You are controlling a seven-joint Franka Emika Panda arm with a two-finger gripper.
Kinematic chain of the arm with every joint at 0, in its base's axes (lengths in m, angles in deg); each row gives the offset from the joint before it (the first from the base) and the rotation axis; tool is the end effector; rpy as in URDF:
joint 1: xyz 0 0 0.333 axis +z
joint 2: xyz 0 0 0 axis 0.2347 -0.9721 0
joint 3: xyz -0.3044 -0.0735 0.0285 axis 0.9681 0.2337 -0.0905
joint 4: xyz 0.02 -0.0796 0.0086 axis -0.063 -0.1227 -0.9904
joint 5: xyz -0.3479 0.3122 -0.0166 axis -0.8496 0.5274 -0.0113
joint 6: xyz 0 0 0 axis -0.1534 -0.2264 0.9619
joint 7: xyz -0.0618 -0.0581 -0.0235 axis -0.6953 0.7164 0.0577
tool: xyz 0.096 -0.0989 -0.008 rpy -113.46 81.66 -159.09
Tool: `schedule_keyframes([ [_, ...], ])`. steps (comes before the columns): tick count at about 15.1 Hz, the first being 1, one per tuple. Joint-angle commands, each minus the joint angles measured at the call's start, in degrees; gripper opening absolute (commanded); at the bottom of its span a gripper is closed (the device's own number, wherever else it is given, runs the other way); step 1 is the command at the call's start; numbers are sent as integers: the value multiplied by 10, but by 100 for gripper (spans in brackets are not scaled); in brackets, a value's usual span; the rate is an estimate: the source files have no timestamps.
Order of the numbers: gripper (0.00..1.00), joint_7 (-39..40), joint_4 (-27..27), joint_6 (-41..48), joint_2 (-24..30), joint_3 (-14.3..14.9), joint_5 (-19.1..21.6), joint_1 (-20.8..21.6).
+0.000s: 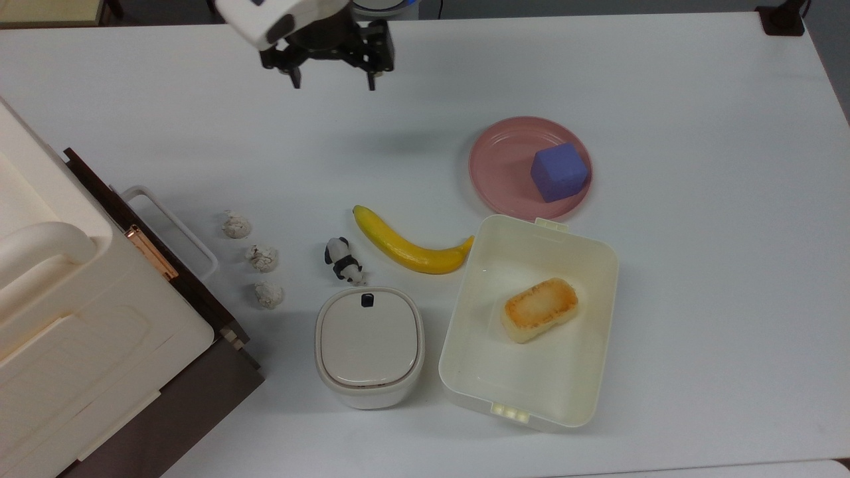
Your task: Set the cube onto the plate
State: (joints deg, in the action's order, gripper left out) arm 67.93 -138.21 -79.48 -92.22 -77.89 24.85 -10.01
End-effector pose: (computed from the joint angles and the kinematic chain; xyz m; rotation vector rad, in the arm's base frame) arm 0.6631 -0.0243 0.4904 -3.1291 0.0424 0.1585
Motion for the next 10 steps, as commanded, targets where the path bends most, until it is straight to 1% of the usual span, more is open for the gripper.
schedule_keyframes([
  [1,100,-4,-5,-2,14,-4,-8,-13],
  [4,100,-7,-5,2,16,-3,-8,-16],
  [6,100,-6,-7,1,29,-3,-9,-18],
  [9,100,-5,-7,-5,29,-4,-32,-23],
  [10,100,-5,-8,-4,31,-5,-33,-23],
])
